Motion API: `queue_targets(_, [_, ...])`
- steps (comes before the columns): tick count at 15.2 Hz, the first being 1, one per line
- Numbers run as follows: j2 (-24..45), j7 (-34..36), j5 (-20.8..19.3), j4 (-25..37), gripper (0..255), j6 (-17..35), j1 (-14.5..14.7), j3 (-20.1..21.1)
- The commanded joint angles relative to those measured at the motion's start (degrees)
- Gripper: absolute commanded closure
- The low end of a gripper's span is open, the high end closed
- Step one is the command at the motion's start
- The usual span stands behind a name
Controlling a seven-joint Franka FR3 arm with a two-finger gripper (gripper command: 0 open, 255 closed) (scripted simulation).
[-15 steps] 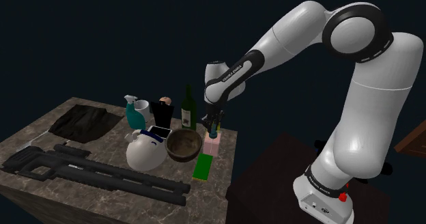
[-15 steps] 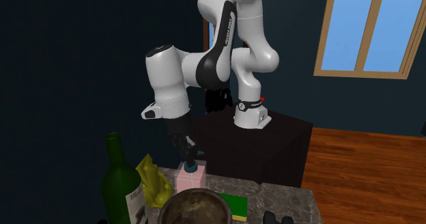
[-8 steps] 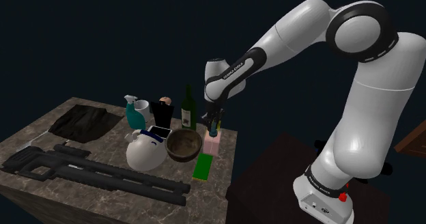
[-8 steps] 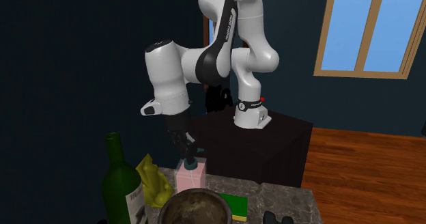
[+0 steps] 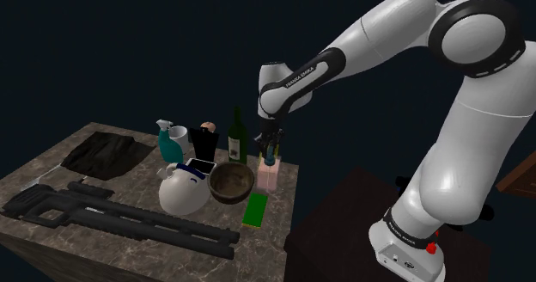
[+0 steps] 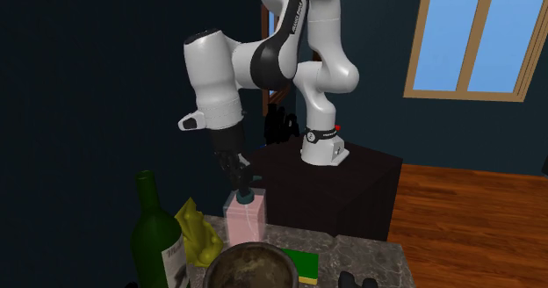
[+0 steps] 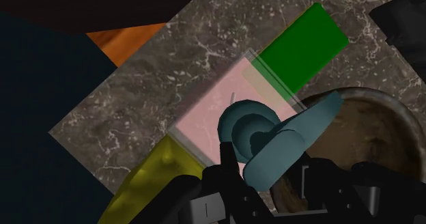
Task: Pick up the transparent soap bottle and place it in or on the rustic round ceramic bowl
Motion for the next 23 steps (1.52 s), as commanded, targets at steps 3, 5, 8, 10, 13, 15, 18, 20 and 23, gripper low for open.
queue_targets(3, [-2.3, 0.4, -0.2, 0.8, 255, -3.1, 0.0, 0.0])
queue_targets(5, [-3.4, 0.6, -0.3, 1.2, 255, -4.6, 0.0, 0.0])
queue_targets(8, [-4.8, 0.9, -0.4, 2.0, 255, -6.8, 0.0, -0.1])
queue_targets(10, [-5.7, 1.0, -0.5, 2.5, 255, -8.3, -0.1, -0.1])
queue_targets(13, [-7.0, 1.3, -0.7, 3.5, 255, -10.5, -0.1, -0.1])
queue_targets(15, [-7.9, 1.4, -0.7, 4.2, 255, -12.0, -0.1, -0.2])
queue_targets(18, [-9.0, 1.6, -0.8, 5.3, 255, -14.2, -0.1, -0.2])
queue_targets(20, [-9.7, 1.8, -0.9, 6.1, 255, -15.7, -0.2, -0.2])
queue_targets(23, [-9.1, 2.9, -0.9, 8.9, 255, -17.8, 0.3, 0.2])
